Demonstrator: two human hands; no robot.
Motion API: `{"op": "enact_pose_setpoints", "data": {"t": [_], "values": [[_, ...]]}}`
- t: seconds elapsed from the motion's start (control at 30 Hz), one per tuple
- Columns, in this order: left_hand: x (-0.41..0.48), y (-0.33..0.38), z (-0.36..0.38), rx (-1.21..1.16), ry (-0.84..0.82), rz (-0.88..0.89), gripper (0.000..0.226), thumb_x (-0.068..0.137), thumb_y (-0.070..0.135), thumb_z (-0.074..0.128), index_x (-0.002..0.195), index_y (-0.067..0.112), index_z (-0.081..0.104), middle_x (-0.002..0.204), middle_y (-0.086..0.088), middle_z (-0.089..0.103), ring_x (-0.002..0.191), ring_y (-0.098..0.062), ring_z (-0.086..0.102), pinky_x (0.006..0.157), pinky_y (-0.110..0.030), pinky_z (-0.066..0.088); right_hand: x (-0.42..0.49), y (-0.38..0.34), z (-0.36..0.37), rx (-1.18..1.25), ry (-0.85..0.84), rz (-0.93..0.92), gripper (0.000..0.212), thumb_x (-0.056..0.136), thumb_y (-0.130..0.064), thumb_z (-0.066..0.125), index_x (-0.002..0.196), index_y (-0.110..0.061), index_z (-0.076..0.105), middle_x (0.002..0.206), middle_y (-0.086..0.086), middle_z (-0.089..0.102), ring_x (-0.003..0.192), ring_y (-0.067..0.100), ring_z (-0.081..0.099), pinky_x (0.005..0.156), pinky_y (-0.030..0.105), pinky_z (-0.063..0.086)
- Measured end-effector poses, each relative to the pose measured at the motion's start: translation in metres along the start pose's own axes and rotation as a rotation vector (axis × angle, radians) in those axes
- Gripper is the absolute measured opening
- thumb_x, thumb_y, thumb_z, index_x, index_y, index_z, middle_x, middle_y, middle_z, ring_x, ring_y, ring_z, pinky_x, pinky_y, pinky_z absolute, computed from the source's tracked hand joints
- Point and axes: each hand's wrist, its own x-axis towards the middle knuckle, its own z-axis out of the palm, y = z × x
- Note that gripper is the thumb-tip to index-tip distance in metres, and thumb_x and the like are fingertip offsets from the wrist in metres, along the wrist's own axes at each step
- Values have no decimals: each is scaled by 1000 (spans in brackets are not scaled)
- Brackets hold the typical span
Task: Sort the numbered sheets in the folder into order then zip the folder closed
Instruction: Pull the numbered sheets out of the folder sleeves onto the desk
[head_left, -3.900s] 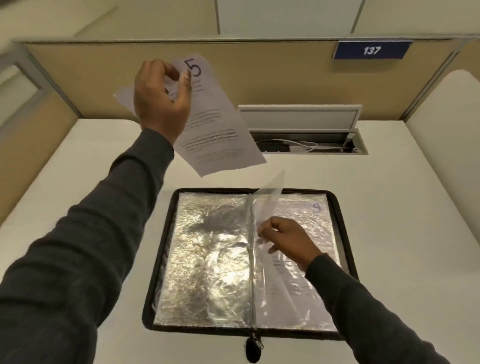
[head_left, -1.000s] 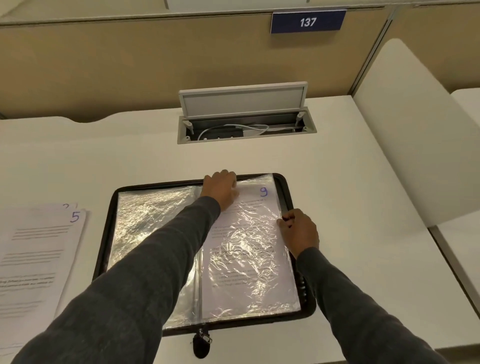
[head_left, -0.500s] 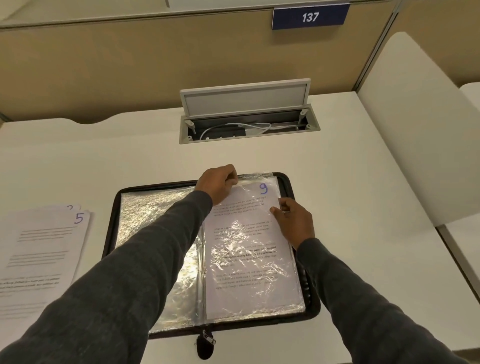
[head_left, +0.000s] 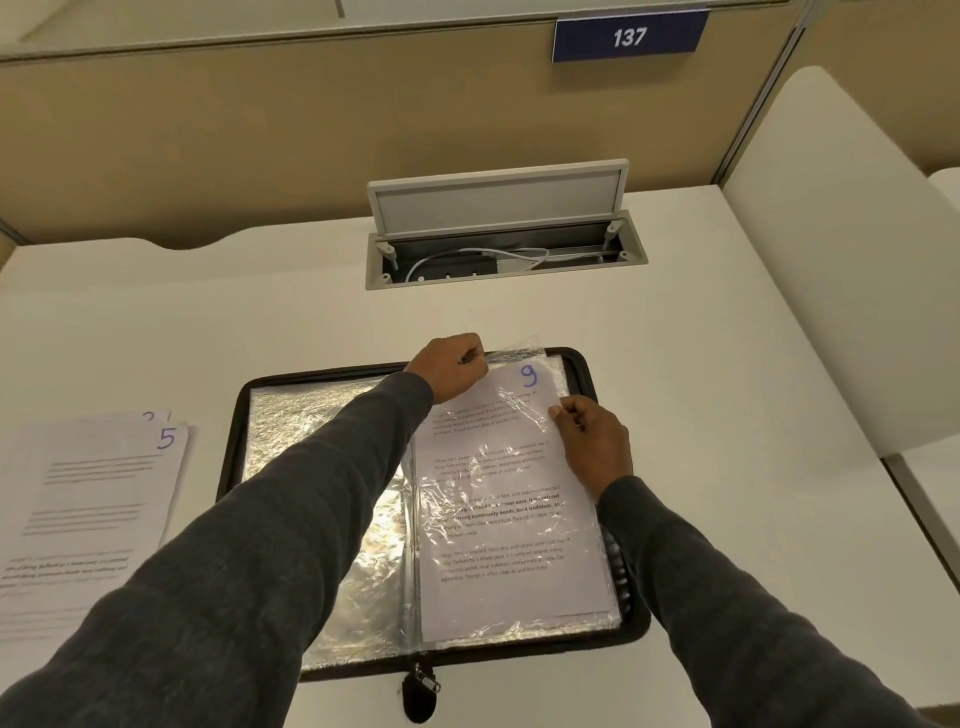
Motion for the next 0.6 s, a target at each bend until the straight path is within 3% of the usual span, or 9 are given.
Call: {"op": "enact_pose_setpoints", "data": {"t": [0.2, 0.33, 0.47, 0.6], "values": [[1, 3, 0, -68, -57, -41, 19, 91, 26, 62, 93, 9, 55, 92, -7, 66, 70, -19, 70, 71, -32, 50, -3, -1, -2, 29, 0, 8, 16, 102, -29, 57, 102, -18, 69, 96, -1, 71, 85, 15, 66, 69, 20, 51], [3, 7, -2, -10, -149, -71, 29, 89, 38, 67, 81, 11, 63, 81, -3, 71, 73, -18, 70, 75, -31, 50, -4, -1, -2, 37, -2, 10, 16, 102, -29, 57, 103, -18, 68, 97, 0, 71, 87, 18, 67, 75, 26, 56], [5, 10, -7, 2, -267, -135, 41, 87, 49, 66, 86, 10, 77, 78, -2, 74, 84, -19, 70, 84, -31, 47, -6, -1, -2, 31, -10, -15, 15, 102, -29, 56, 102, -19, 68, 96, -1, 71, 87, 17, 68, 75, 26, 56], [7, 9, -10, 10, -240, -124, 43, 86, 54, 65, 87, 12, 78, 79, -3, 75, 86, -20, 68, 89, -36, 47, -7, -1, -1, 30, -25, -13, 15, 102, -33, 56, 105, -21, 65, 99, -2, 71, 89, 17, 68, 76, 26, 57]]}}
